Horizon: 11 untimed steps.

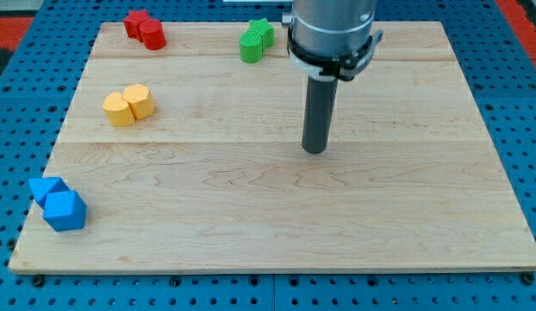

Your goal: Push the blue cube towards the center

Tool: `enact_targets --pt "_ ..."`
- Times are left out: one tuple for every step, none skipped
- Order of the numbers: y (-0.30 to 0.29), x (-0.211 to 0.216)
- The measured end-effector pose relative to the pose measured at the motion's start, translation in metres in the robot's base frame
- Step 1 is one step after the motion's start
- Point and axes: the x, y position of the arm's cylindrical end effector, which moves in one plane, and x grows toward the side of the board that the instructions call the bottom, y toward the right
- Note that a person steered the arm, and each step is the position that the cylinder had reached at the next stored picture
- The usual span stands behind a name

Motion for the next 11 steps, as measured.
enact_targets --pt "-0.019 0.005" --pt "-0.019 0.005" --pt "-0.02 0.023" --pt "-0.033 0.077" --pt "-0.095 0.11" --pt "-0.197 0.121" --pt "-0.31 0.122" --pt "-0.357 0.114" --pt "-0.319 0.097" --pt "-0.263 0.095" --pt "-0.239 0.082"
